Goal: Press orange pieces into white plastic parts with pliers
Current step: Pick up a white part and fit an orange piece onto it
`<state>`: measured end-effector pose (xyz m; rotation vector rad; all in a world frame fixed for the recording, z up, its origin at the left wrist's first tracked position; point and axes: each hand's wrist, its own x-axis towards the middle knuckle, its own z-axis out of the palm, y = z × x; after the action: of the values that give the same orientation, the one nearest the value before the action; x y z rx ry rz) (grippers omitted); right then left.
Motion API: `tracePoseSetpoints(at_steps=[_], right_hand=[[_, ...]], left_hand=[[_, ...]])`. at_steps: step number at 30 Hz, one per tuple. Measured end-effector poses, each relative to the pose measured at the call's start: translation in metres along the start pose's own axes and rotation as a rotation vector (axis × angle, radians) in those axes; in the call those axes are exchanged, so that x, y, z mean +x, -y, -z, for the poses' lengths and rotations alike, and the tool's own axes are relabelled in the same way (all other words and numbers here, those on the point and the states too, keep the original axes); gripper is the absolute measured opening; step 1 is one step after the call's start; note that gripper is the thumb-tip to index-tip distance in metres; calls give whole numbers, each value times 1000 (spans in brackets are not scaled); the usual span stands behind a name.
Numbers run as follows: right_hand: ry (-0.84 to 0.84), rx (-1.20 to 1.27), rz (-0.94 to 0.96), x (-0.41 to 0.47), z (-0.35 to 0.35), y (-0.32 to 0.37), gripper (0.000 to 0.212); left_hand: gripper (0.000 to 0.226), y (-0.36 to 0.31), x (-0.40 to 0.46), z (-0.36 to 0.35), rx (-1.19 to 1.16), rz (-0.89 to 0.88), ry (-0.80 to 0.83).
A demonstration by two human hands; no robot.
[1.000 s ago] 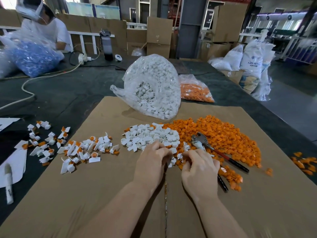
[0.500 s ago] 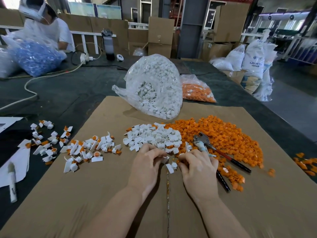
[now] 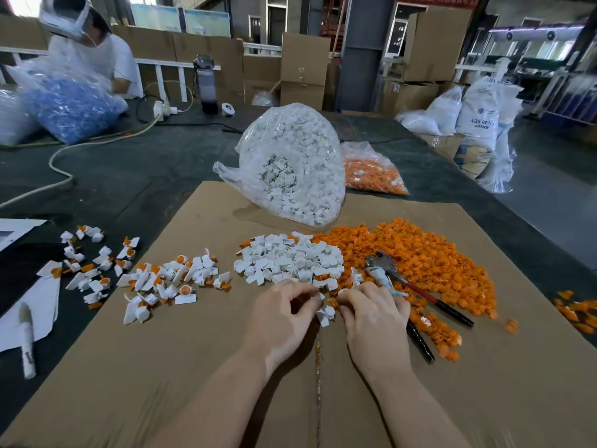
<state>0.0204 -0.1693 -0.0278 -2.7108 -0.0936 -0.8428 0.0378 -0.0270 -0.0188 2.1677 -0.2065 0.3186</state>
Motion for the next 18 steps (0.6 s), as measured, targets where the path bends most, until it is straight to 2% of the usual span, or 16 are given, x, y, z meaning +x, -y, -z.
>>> tracePoseSetpoints(at_steps=[4,9,18], right_hand=[[-28,27,2,0,-1,-1,15],[-66,78,33,1,2,1,16],[-37,151,85,0,3,2,17]], left_hand=[[16,2,1,1,0,30,50],[24,4,0,2,-113,109,63],[10,6,2,1,-103,125,83]])
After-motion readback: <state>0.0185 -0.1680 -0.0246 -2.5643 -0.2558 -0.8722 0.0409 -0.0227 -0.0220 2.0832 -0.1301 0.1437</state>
